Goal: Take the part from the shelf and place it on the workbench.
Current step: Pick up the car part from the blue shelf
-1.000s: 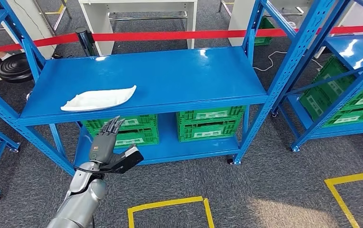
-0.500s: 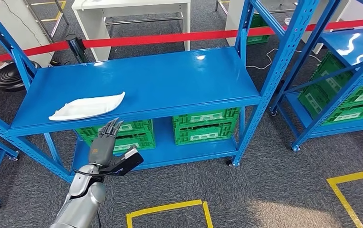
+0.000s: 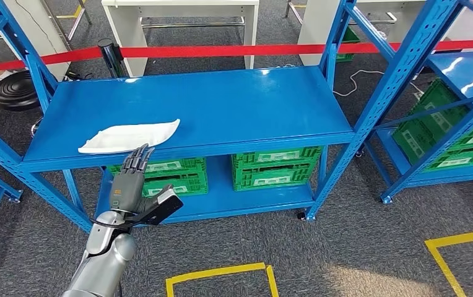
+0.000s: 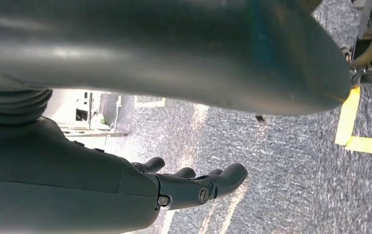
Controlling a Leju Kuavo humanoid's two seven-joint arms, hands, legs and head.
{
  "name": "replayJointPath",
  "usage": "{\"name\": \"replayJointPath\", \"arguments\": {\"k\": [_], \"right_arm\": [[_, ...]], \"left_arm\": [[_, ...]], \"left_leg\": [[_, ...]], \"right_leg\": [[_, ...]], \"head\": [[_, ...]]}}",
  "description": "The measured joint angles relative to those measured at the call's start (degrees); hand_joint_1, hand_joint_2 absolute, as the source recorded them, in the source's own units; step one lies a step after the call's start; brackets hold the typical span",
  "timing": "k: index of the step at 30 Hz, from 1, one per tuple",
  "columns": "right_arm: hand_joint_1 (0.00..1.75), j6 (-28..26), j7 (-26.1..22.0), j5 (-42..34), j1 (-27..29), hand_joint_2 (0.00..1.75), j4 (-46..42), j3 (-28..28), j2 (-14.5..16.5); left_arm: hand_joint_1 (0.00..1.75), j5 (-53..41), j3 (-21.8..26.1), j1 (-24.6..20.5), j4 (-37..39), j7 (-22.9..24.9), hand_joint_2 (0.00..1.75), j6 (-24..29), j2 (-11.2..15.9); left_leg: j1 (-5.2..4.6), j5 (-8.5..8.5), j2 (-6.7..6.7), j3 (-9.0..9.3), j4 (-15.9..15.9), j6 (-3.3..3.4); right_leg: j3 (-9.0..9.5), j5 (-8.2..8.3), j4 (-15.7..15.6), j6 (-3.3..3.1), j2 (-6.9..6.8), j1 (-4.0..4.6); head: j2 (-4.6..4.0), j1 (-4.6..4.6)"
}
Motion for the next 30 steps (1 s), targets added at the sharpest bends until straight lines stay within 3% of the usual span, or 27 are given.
{"name": "replayJointPath", "arguments": {"k": [3, 4, 15, 19, 25, 30], "right_arm": [[0.0, 0.7, 0.0, 0.6, 0.0, 0.0, 0.0, 0.0, 0.0], [0.0, 0.9, 0.0, 0.7, 0.0, 0.0, 0.0, 0.0, 0.0], [0.0, 0.7, 0.0, 1.5, 0.0, 0.0, 0.0, 0.0, 0.1], [0.0, 0.6, 0.0, 1.7, 0.0, 0.0, 0.0, 0.0, 0.1], [0.0, 0.7, 0.0, 2.0, -0.1, 0.0, 0.0, 0.0, 0.1], [0.0, 0.6, 0.0, 2.1, -0.1, 0.0, 0.0, 0.0, 0.1]], "left_arm": [[0.0, 0.1, 0.0, 0.0, -1.0, -0.4, 0.0, -0.1, 0.1], [0.0, 0.1, 0.0, 0.0, -1.2, -0.6, 0.0, 0.0, 0.2], [0.0, -2.4, 0.0, -1.1, -1.5, -0.1, 0.0, 4.4, -0.2], [0.0, -1.0, 0.0, -1.6, -1.1, -0.9, 1.75, 5.5, -0.5], [0.0, -1.3, 0.1, -2.5, 0.0, -0.7, 1.75, 8.8, -1.3], [0.0, -4.2, 0.1, -3.7, 1.1, 3.4, 1.75, 10.0, -2.0]], "left_leg": [[-0.1, -0.02, 0.01, -0.02, 0.0, 0.04], [-0.11, -0.03, 0.01, -0.01, 0.0, 0.04], [0.07, 0.09, 0.04, 0.14, -0.1, -0.14], [0.09, 0.09, 0.04, 0.15, -0.1, -0.15], [0.1, 0.09, 0.03, 0.15, -0.1, -0.15], [0.09, 0.09, 0.03, 0.16, -0.1, -0.15]], "right_leg": [[0.08, -0.01, -0.2, 1.9, 0.01, -0.24], [0.1, -0.02, -0.2, 2.2, 0.01, -0.28], [0.11, -0.03, -0.2, 2.22, 0.01, -0.08], [0.11, -0.03, -0.2, 2.21, 0.01, -0.06], [0.13, -0.04, -0.2, 2.21, 0.01, -0.06], [0.13, -0.03, -0.2, 2.21, 0.01, -0.07]], "head": [[0.0, -0.02], [0.0, -0.02], [0.0, -0.03], [0.0, -0.03], [0.0, -0.03], [0.0, -0.02]]}}
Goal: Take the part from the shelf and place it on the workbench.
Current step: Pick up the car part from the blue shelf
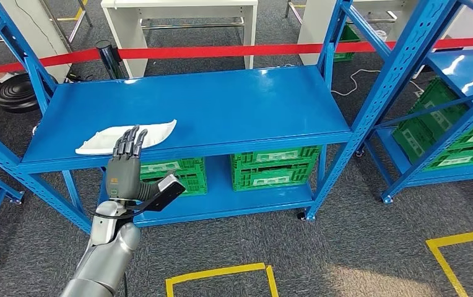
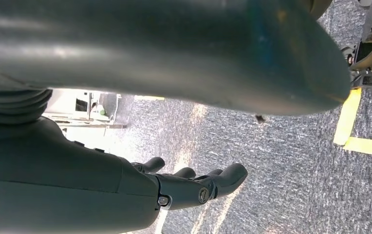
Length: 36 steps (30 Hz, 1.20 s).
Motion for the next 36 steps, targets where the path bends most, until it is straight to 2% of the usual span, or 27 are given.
{"name": "replayJointPath", "arguments": {"k": [3, 7, 11, 15, 21, 24, 26, 28, 30, 31, 32, 33, 35, 36], "right_arm": [[0.0, 0.0, 0.0, 0.1, 0.0, 0.0, 0.0, 0.0, 0.0], [0.0, 0.0, 0.0, 0.2, 0.0, 0.0, 0.0, 0.0, 0.0], [0.0, 0.0, 0.0, 0.3, 0.0, 0.0, 0.0, 0.0, 0.0], [0.0, 0.0, 0.0, 0.5, 0.0, 0.0, 0.0, 0.0, 0.0], [0.0, 0.1, 0.0, 0.7, 0.0, 0.0, 0.0, 0.0, 0.1], [0.0, 0.2, 0.0, 0.9, -0.1, 0.0, 0.0, 0.0, 0.4], [0.0, 0.1, 0.0, 0.9, -0.1, 0.0, 0.0, 0.0, 0.6], [0.0, 0.1, 0.0, 0.9, -0.2, 0.0, 0.0, 0.0, 0.7], [0.0, 0.2, 0.0, 1.0, -0.1, 0.0, 0.0, 0.0, 0.8], [0.0, 0.2, 0.0, 1.0, -0.1, 0.0, 0.0, -0.1, 0.8], [0.0, 0.2, 0.0, 1.0, 0.0, 0.0, 0.0, -0.1, 0.8], [0.0, 0.2, 0.0, 1.0, 0.0, 0.0, 0.0, -0.2, 0.8], [0.0, 0.2, 0.0, 1.0, 0.0, 0.0, 0.0, -0.2, 0.8], [0.0, 0.2, 0.0, 1.1, 0.0, 0.0, 0.0, -0.3, 0.9]], "left_arm": [[0.0, -1.7, 0.0, -1.0, 1.2, 2.3, 1.75, 0.1, -0.3], [0.0, -2.1, 0.0, -2.3, 3.3, 2.8, 1.75, 0.1, -0.5], [0.0, -1.0, 0.0, -3.4, 5.5, 0.8, 0.0, 0.0, -0.6], [0.0, 0.1, 0.2, -3.8, 7.1, -1.1, 0.0, -0.6, -0.9], [0.0, 2.3, 0.5, -4.0, 8.3, -4.0, 0.0, -5.2, -0.9], [0.0, 2.7, 0.5, -4.1, 8.4, -4.2, 0.0, -5.9, -0.9], [0.0, 2.5, 0.6, -4.3, 8.5, -3.6, 0.0, -5.9, -0.9], [0.0, 2.1, 0.6, -4.6, 8.5, -3.2, 0.0, -5.9, -0.9], [0.0, 2.0, 0.6, -4.7, 8.6, -3.0, 0.0, -5.9, -1.0], [0.0, 2.0, 0.6, -4.7, 8.8, -2.9, 0.0, -5.9, -1.0], [0.0, 2.0, 0.6, -4.7, 8.9, -2.9, 0.0, -5.9, -1.0], [0.0, 2.0, 0.6, -4.7, 9.0, -2.8, 0.0, -5.9, -1.0], [0.0, 2.0, 0.6, -4.8, 9.0, -2.8, 0.0, -5.8, -1.0], [0.0, 2.1, 0.6, -4.8, 9.0, -2.8, 0.0, -5.8, -1.0]], "left_leg": [[0.0, 0.0, 0.0, 0.01, 0.0, 0.0], [0.0, 0.0, 0.0, 0.02, 0.0, 0.0], [0.0, 0.0, 0.0, 0.02, 0.0, 0.0], [0.0, 0.0, 0.0, 0.02, 0.0, -0.01], [-0.07, -0.04, 0.0, 0.0, 0.1, 0.04], [-0.36, -0.25, -0.03, -0.04, 0.1, 0.45], [-0.02, 0.03, 0.07, 0.37, -0.6, 0.84], [0.38, 0.36, 0.19, 0.87, -1.3, 1.19], [0.4, 0.3, 0.28, 0.95, -1.3, 1.27], [0.43, 0.21, 0.3, 0.96, -1.3, 1.21], [0.5, 0.08, 0.29, 0.98, -1.2, 1.06], [0.65, -0.1, 0.24, 1.01, -1.0, 0.81], [1.04, -0.7, 0.13, 1.02, -0.3, -0.01], [1.09, -1.07, 0.05, 0.95, 0.1, -0.53]], "right_leg": [[0.01, 0.0, 0.0, 0.0, 0.0, 0.0], [0.01, 0.0, 0.0, 0.0, 0.0, 0.0], [0.02, 0.0, 0.0, 0.0, 0.0, 0.01], [0.01, 0.0, 0.0, -0.01, 0.01, 0.0], [0.03, 0.03, -0.1, 0.04, 0.01, -0.04], [0.1, 0.09, -0.3, 0.4, -0.02, -0.31], [-0.02, -0.31, 0.2, 0.65, -0.04, -0.33], [-1.86, -2.41, 4.1, 0.89, -0.02, -0.38], [-6.07, -5.65, 11.8, 1.14, 0.03, -0.61], [-8.02, -6.44, 15.0, 1.3, 0.03, -0.79], [-9.13, -6.12, 16.3, 1.46, 0.02, -0.98], [-9.05, -4.65, 15.2, 1.63, 0.01, -1.19], [-6.18, -0.5, 8.1, 2.04, -0.11, -1.67], [-4.8, 0.84, 4.8, 2.0, -0.01, -1.72]], "head": [[0.0, -0.01], [0.0, -0.01], [-0.01, -0.01], [0.0, -0.01], [0.0, -0.01], [0.0, -0.02], [-0.01, 0.0], [-0.01, 0.14], [0.0, 0.25], [0.0, 0.26], [0.0, 0.26], [0.0, 0.26], [0.0, 0.28], [0.0, 0.34]]}}
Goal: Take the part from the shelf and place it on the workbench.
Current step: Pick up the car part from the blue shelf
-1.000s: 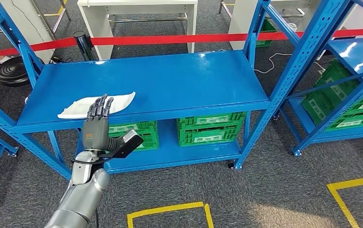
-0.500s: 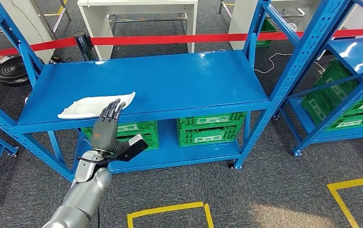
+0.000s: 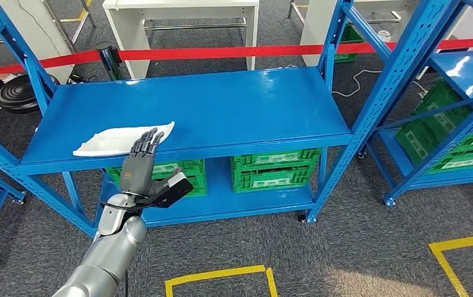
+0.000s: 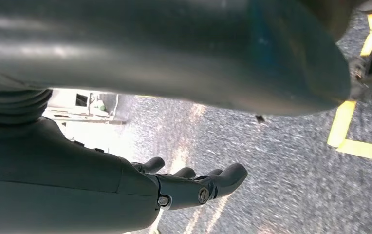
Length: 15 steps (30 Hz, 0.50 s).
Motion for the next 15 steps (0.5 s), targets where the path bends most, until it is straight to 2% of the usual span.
{"name": "replayJointPath", "arguments": {"k": [1, 2, 3, 5, 7, 9, 12, 15], "right_arm": [[0.0, 0.0, -0.1, 0.0, 0.0, 0.0, 0.0, 0.0, 0.1], [0.0, 0.0, -0.1, 0.1, 0.0, 0.0, 0.0, -0.1, 0.1], [0.0, 0.0, -0.2, 0.1, 0.0, 0.0, 0.1, -0.1, 0.2], [0.0, 0.0, -0.2, 0.3, 0.0, 0.0, 0.1, -0.1, 0.2], [0.0, 0.0, -0.2, 0.4, 0.0, 0.0, 0.1, -0.1, 0.2], [0.0, 0.0, -0.2, 0.5, 0.0, 0.0, 0.1, -0.1, 0.2], [0.0, 0.0, -0.2, 0.7, 0.0, 0.0, 0.1, -0.2, 0.2], [0.0, 0.0, -0.2, 0.8, -0.1, 0.0, 0.1, -0.4, 0.2]], "left_arm": [[0.0, 0.0, 0.0, 0.0, 0.0, 0.0, 0.0, 0.0, 0.0], [0.0, 0.1, 0.0, 0.0, 0.0, 0.0, 0.0, 0.0, 0.0], [0.0, 0.1, 0.1, -0.1, 0.0, 0.0, 0.0, 0.1, 0.0], [0.0, 0.1, 0.2, -0.1, 0.0, 0.0, 0.0, 0.8, 0.0], [0.0, -0.1, 0.4, -0.1, 0.0, 0.0, 0.0, 1.9, 0.0], [0.0, -0.8, 0.4, 0.0, 0.0, 0.4, 0.0, 3.3, 0.0], [0.0, -1.6, 0.5, 0.0, 0.1, 1.7, 0.0, 5.1, 0.0], [0.0, -1.3, 0.8, 0.0, 0.5, 2.0, 0.0, 5.1, 0.0]], "left_leg": [[-0.06, -0.28, -0.05, -0.08, 0.3, -0.48], [-0.19, -0.5, -0.1, -0.16, 0.5, -0.62], [-0.32, -0.55, -0.16, -0.19, 0.6, -0.4], [-0.37, -0.46, -0.19, -0.04, 0.3, 0.43], [-0.36, -0.27, -0.18, 0.22, -0.1, 0.54], [-0.32, -0.12, -0.18, 0.45, -0.5, 0.01], [-0.23, -0.01, -0.18, 0.67, -1.0, -1.42], [-0.21, 0.0, -0.18, 0.71, -1.1, -1.88]], "right_leg": [[0.91, 0.64, -2.0, -0.22, 0.09, -0.03], [1.21, 0.63, -2.7, -0.5, 0.23, -0.01], [1.22, 0.69, -2.7, -0.84, 0.4, 0.04], [1.28, 0.72, -2.7, -1.19, 0.45, 0.05], [1.29, 0.65, -2.7, -1.6, 0.49, 0.18], [1.29, 0.57, -2.7, -1.86, 0.48, 0.26], [1.29, 0.5, -2.6, -2.1, 0.47, 0.3], [1.32, 0.48, -2.6, -2.13, 0.47, 0.32]], "head": [[0.0, 0.03], [0.0, 0.09], [0.0, 0.1], [0.0, 0.09], [0.0, 0.08], [0.0, 0.09], [0.0, 0.09], [0.0, 0.1]]}}
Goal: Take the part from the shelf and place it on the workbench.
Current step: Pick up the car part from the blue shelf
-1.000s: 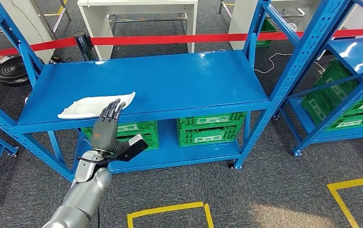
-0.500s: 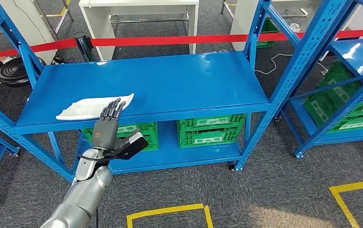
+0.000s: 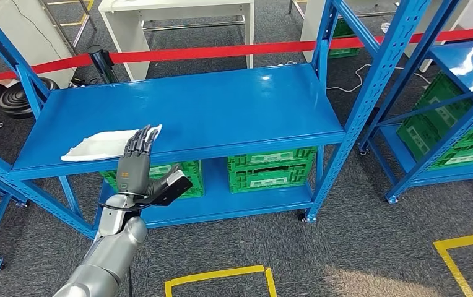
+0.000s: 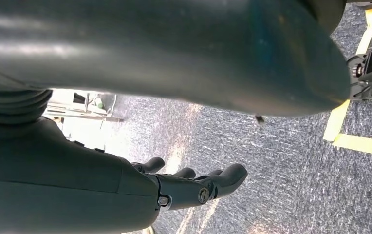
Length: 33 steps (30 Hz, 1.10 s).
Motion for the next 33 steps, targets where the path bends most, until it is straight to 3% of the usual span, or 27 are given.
{"name": "replayJointPath", "arguments": {"k": [12, 29, 31, 33], "right_arm": [[0.0, 0.0, 0.0, 0.2, 0.0, 0.0, 0.0, -0.3, 0.0], [0.0, 0.9, 0.0, -0.2, -0.2, 0.0, 0.0, -0.7, 0.0], [0.0, 0.5, 0.0, -0.1, -0.2, 0.0, 0.0, -0.7, 0.0], [0.0, -0.2, 0.0, 0.1, -0.2, 0.0, 0.0, -0.8, 0.0]], "left_arm": [[0.0, 2.3, 2.2, 0.0, 0.2, -1.4, 0.0, -2.4, 0.0], [0.0, 0.9, 2.4, 0.4, 0.9, -1.3, 0.0, -0.9, -0.2], [0.0, 0.8, 2.4, 0.5, 1.0, -1.2, 0.0, -1.1, -0.2], [0.0, 0.8, 2.4, 0.6, 1.1, -1.2, 0.0, -1.2, -0.2]], "left_leg": [[-0.1, -0.09, -0.01, 0.0, 0.2, 0.0], [-0.12, -0.16, -0.01, -0.01, 0.3, 0.11], [-0.19, -0.28, -0.03, -0.08, 0.5, 0.39], [-0.34, -0.31, -0.04, -0.18, 0.4, 1.15]], "right_leg": [[0.44, 0.13, -0.4, 0.21, -0.01, 0.07], [0.54, 0.17, -0.6, 0.28, -0.01, 0.07], [0.59, 0.27, -0.7, 0.45, -0.04, -0.15], [0.8, 0.52, -1.2, 0.87, -0.11, -0.42]], "head": [[0.0, 0.01], [0.0, 0.01], [0.0, 0.01], [0.0, -0.02]]}}
